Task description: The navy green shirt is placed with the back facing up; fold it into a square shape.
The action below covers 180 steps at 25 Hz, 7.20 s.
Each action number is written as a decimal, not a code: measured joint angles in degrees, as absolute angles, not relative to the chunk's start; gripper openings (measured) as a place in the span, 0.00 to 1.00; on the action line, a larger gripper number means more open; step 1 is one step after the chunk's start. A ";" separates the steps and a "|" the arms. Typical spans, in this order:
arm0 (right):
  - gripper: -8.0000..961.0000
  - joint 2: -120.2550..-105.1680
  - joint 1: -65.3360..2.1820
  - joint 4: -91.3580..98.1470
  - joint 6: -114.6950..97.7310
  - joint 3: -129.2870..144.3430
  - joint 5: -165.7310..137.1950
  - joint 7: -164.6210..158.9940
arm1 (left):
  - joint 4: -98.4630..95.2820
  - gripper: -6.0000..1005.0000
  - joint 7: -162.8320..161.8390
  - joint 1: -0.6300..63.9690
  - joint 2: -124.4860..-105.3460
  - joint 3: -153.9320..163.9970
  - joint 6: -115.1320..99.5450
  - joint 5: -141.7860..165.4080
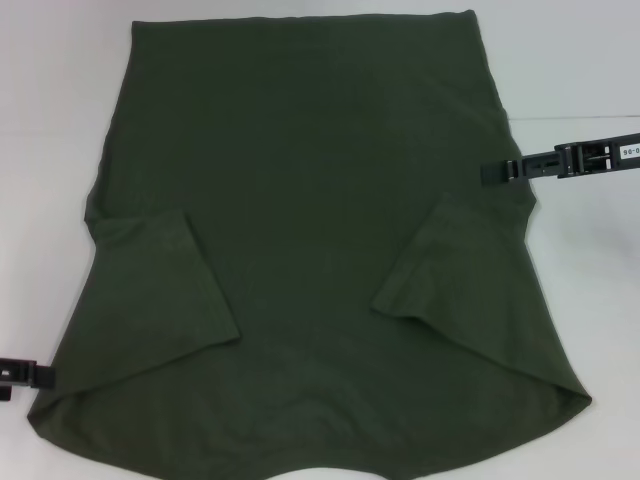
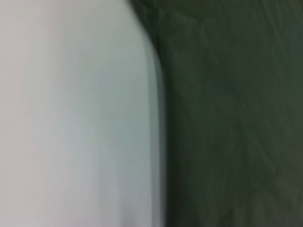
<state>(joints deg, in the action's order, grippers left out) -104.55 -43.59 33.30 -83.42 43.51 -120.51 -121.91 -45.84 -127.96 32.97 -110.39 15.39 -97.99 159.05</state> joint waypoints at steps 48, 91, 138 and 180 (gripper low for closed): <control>0.88 -105.84 -44.63 33.31 -81.38 43.51 -120.98 -121.11 | -38.96 0.85 -130.51 35.81 -110.43 20.00 -94.67 160.58; 0.87 -106.31 -45.35 33.22 -80.09 43.51 -120.97 -120.29 | -39.95 0.85 -132.80 36.12 -109.78 21.46 -94.56 161.90; 0.87 -106.70 -46.30 32.69 -78.55 43.50 -121.11 -119.81 | -38.26 0.84 -132.78 36.79 -109.61 22.03 -94.23 163.02; 0.87 -107.18 -46.53 32.60 -78.57 43.50 -121.11 -119.27 | -33.83 0.61 -132.61 38.40 -109.77 22.17 -91.82 162.87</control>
